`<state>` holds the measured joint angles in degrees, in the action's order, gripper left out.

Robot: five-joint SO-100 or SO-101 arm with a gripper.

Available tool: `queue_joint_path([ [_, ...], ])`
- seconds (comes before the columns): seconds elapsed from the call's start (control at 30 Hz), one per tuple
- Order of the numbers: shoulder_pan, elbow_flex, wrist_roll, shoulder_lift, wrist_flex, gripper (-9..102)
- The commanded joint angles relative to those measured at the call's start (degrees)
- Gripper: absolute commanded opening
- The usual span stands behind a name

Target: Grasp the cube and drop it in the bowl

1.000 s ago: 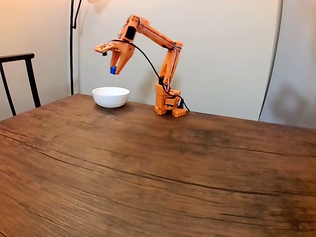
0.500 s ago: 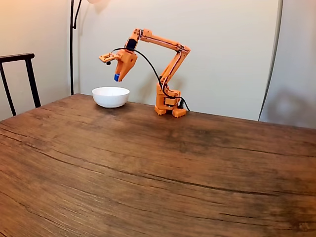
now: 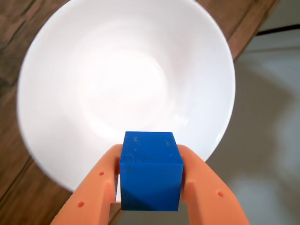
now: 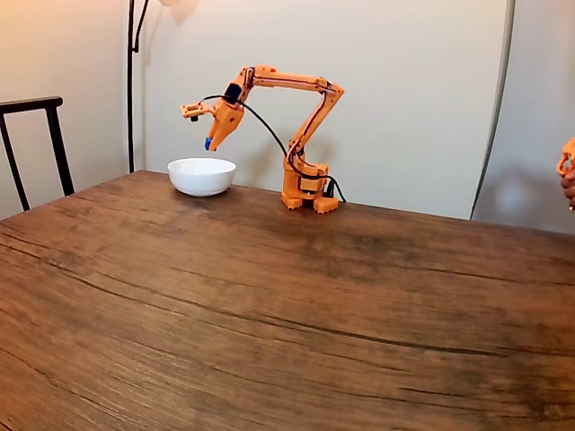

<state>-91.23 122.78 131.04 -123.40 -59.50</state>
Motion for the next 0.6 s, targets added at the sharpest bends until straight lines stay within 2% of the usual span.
queue_joint_path([
  [0.0,-1.7,2.0,0.3,-1.5,4.8,5],
  [0.17,-1.6,5.9,0.3,0.4,10.3,6],
  [0.4,-0.6,3.3,0.3,9.1,12.6,29],
  [0.57,0.3,0.6,1.8,10.4,11.6,33],
])
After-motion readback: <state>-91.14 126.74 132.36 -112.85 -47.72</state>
